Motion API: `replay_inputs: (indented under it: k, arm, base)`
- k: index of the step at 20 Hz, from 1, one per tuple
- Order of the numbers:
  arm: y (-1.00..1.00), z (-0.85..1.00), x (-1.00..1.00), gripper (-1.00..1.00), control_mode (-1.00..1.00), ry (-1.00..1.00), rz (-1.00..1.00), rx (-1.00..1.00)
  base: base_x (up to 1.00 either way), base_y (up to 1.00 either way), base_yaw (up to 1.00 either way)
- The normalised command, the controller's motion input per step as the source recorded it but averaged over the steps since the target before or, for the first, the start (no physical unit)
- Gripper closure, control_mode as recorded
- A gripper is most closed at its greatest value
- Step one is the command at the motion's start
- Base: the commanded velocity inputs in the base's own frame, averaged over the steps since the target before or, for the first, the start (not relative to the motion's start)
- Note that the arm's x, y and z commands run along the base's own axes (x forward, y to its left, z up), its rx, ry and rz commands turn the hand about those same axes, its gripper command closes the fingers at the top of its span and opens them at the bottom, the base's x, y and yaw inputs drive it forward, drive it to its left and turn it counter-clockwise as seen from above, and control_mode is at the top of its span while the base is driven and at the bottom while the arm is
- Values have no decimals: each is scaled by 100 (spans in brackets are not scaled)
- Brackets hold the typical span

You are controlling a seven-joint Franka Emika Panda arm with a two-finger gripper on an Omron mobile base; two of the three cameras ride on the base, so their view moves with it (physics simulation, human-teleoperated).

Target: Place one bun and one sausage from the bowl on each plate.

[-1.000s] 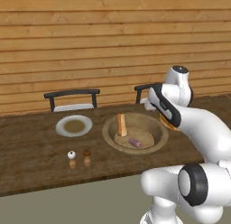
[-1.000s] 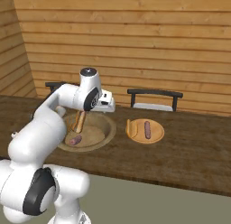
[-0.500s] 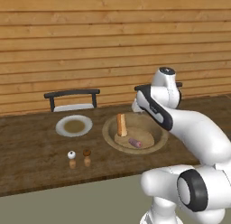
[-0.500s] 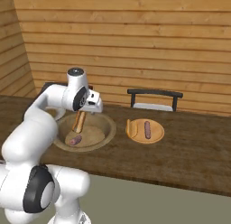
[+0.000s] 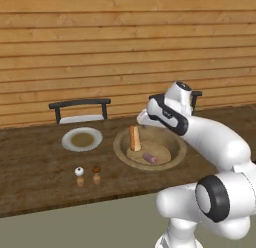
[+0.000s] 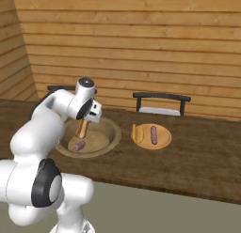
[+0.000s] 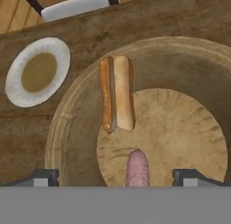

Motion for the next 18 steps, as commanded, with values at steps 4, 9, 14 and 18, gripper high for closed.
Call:
replay_inputs:
  k: [4, 9, 14, 18]
  arm:
    - [29, -30, 50, -100, -100, 0, 0, 10]
    - [3, -32, 40, -100, -100, 0, 0, 4]
    - [3, -37, 7, -100, -100, 0, 0, 0]
    - [4, -34, 0, -100, -100, 0, 0, 0]
  base:
    - [0, 0, 0]
    - [0, 0, 0]
    - [0, 0, 0]
    - [0, 0, 0]
